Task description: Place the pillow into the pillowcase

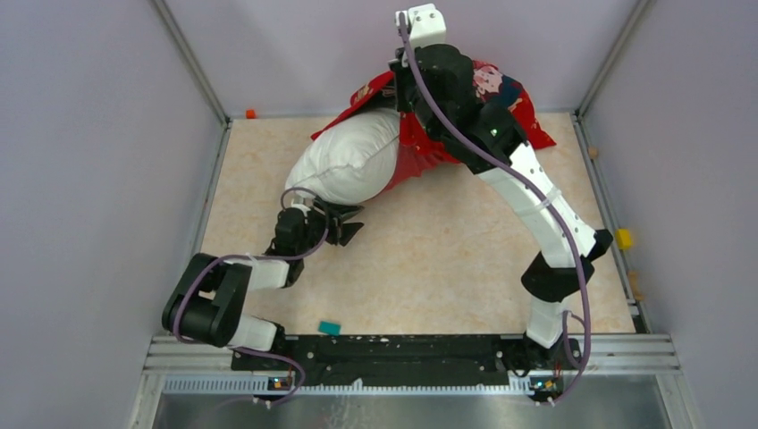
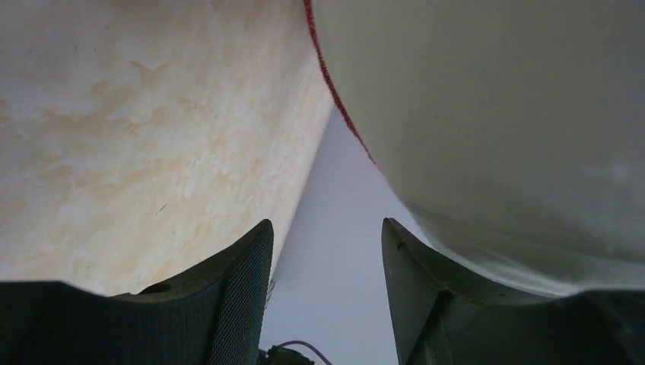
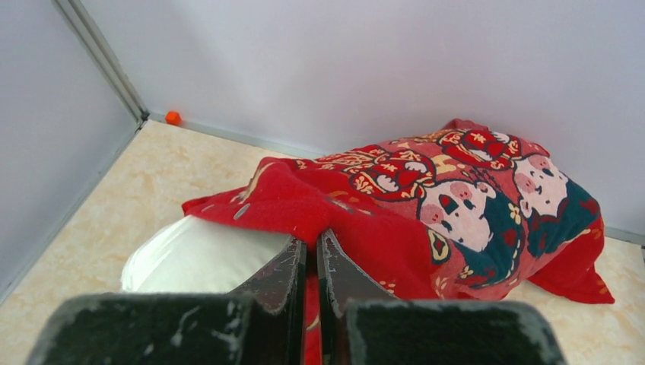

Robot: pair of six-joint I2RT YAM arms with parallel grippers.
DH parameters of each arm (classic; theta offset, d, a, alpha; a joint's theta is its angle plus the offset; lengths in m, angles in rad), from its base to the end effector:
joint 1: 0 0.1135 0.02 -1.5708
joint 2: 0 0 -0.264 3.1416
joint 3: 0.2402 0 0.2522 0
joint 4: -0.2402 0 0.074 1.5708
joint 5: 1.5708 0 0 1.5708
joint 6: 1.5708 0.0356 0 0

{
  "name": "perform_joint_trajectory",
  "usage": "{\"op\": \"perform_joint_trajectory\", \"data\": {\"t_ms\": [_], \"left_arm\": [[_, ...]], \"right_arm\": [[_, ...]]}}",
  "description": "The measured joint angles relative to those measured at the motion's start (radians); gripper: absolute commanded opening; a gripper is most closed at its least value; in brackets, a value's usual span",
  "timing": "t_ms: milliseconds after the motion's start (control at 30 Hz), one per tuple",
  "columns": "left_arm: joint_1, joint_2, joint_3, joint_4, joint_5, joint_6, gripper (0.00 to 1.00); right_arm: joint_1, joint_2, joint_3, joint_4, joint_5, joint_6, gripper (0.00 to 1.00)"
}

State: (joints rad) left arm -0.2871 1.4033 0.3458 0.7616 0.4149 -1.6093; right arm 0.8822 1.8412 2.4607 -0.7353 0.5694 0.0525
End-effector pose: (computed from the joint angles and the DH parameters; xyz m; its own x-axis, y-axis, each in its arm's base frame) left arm 0.2362 -0.0847 0.1588 -0.6177 -0.7711 0.1543 -0.3037 0.0529 -0.9513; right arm 0.2426 0.2645 0.5470 -0.0896 -0.0393 -0.9952 -0.3057 0.9521 -0.0101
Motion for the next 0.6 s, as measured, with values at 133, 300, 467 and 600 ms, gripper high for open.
{"op": "perform_joint_trajectory", "data": {"t_ms": [133, 300, 467, 600], "left_arm": [[0.0, 0.044, 0.0, 0.082, -0.022, -0.038, 0.61], [0.0, 0.083, 0.001, 0.132, -0.044, -0.058, 0.62], [-0.001, 0.154, 0.033, 0.175, -0.061, -0.077, 0.61], [0.0, 0.211, 0.079, 0.193, -0.074, -0.093, 0.57]], "right_arm": [[0.019, 0.0, 0.0, -0.009, 0.014, -0.003, 0.0], [0.038, 0.0, 0.0, -0.014, 0.027, -0.01, 0.0], [0.06, 0.0, 0.0, -0.019, 0.044, -0.018, 0.0], [0.089, 0.0, -0.002, -0.023, 0.063, -0.025, 0.0]]}}
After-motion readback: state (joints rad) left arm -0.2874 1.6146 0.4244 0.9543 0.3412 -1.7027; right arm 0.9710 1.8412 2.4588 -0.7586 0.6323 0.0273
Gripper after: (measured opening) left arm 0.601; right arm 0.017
